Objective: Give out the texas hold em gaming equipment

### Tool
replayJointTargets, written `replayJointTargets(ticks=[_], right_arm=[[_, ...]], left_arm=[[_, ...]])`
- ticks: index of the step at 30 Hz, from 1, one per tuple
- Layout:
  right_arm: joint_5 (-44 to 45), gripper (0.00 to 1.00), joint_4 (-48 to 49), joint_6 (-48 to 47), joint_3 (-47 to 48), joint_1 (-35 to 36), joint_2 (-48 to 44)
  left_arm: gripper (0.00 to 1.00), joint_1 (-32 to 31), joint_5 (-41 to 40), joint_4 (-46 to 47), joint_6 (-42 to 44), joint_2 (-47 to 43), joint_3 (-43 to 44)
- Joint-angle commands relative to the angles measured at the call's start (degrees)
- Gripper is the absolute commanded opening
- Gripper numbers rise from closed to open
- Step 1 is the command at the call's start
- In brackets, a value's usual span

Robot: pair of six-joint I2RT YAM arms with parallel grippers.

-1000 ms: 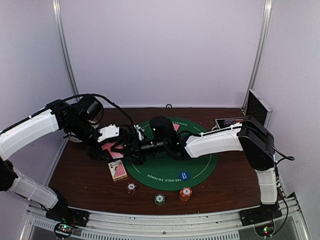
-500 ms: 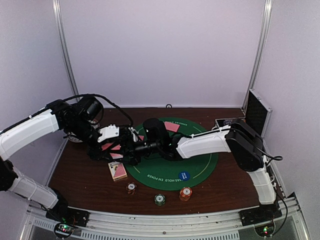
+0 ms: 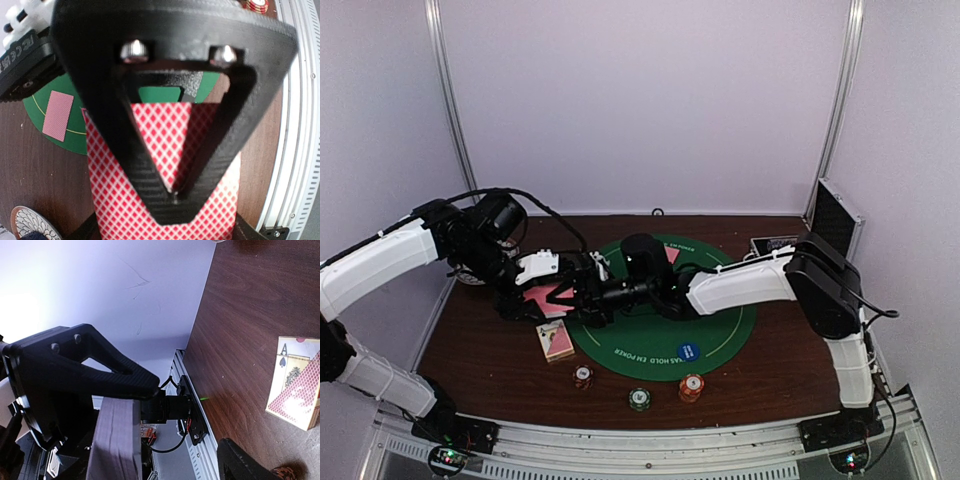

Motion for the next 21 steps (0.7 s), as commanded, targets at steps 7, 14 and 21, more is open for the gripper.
replayJointTargets(ticks=[7, 14, 21], right_arm=[[-0.4, 0.69, -5.7, -1.7, -3.6, -1.1, -6.0], [-1.7, 0.65, -8.7, -2.0, -2.8, -1.1, -10.2], [-2.9, 0.52, -8.4, -0.6, -3.9, -1.0, -11.3]], left_arm=[[0.00, -0.1, 1.3, 2.2, 0.0, -1.8, 1.5], [0.00, -0.1, 1.2, 2.2, -0.1, -1.6, 1.1], [0.00, -0.1, 1.0, 2.2, -0.2, -1.6, 1.1]])
